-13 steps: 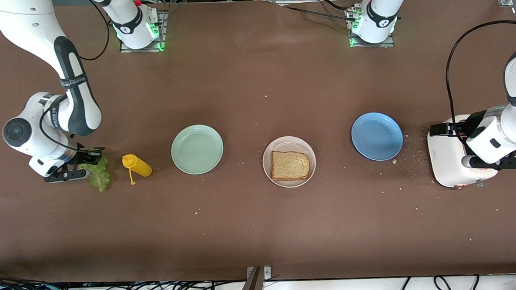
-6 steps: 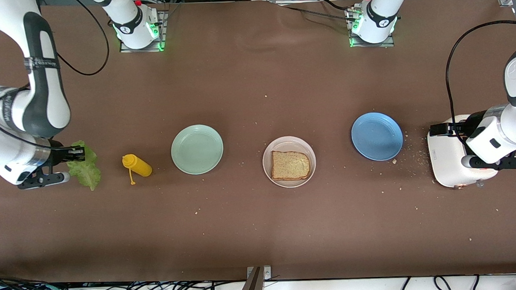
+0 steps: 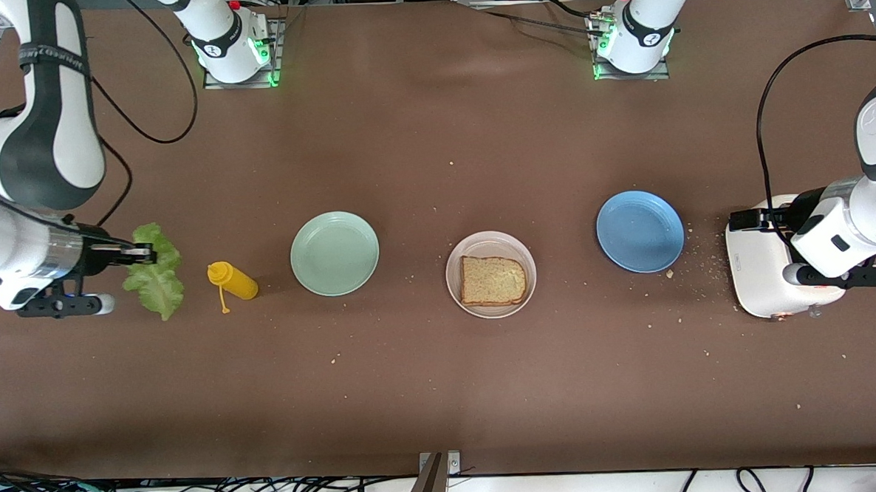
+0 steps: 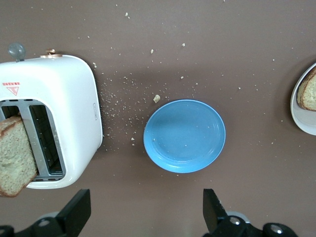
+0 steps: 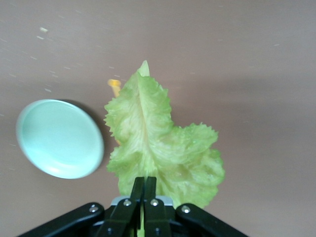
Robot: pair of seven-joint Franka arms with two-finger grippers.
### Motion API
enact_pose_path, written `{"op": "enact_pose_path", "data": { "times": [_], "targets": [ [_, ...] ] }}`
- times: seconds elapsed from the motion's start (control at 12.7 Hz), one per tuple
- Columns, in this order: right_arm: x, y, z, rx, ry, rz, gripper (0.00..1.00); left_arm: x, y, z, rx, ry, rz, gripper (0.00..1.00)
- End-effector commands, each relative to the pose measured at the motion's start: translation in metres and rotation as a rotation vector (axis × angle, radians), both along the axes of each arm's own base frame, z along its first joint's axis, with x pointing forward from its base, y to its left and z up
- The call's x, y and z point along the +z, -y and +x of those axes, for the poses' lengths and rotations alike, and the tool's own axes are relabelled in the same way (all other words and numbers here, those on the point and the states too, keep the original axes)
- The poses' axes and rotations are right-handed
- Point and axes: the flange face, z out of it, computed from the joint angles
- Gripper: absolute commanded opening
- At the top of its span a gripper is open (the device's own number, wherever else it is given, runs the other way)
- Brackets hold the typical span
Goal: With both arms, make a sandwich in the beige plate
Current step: 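Lift the lettuce leaf and carry it over the beige plate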
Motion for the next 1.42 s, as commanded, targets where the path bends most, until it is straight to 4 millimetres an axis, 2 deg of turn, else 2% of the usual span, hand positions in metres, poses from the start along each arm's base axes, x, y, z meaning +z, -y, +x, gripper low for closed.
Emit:
{"op": "enact_pose_path", "data": {
  "times": [0.0,0.16,0.39,0.79,1.03,1.18,1.34],
  "targets": [
    [0.017,-0.066,-0.001,-0.135,0.0,0.003,0.0,0.002,0.002,-0.002,-0.022,-0.005,0.036,1.0],
    [0.015,-0.121,-0.007,-0.238,0.016,-0.023,0.0,0.002,0.002,-0.002,-0.022,-0.005,0.036,1.0],
    [-0.005,-0.213,-0.018,-0.42,0.059,-0.048,0.0,0.002,0.003,-0.002,-0.022,-0.005,0.038,1.0],
    [-0.072,-0.363,-0.044,-0.81,0.113,0.01,0.0,0.001,0.003,-0.002,-0.022,-0.007,0.038,1.0],
    [-0.1,-0.447,-0.061,-0.992,0.132,0.081,0.0,0.001,0.003,-0.002,-0.02,-0.007,0.038,1.0],
    [-0.11,-0.481,-0.07,-1.073,0.132,0.184,0.0,0.001,0.003,-0.002,-0.022,-0.007,0.038,1.0],
    [-0.113,-0.494,-0.07,-1.142,0.152,0.284,0.0,0.002,0.003,-0.002,-0.02,-0.005,0.038,1.0]
  ]
}}
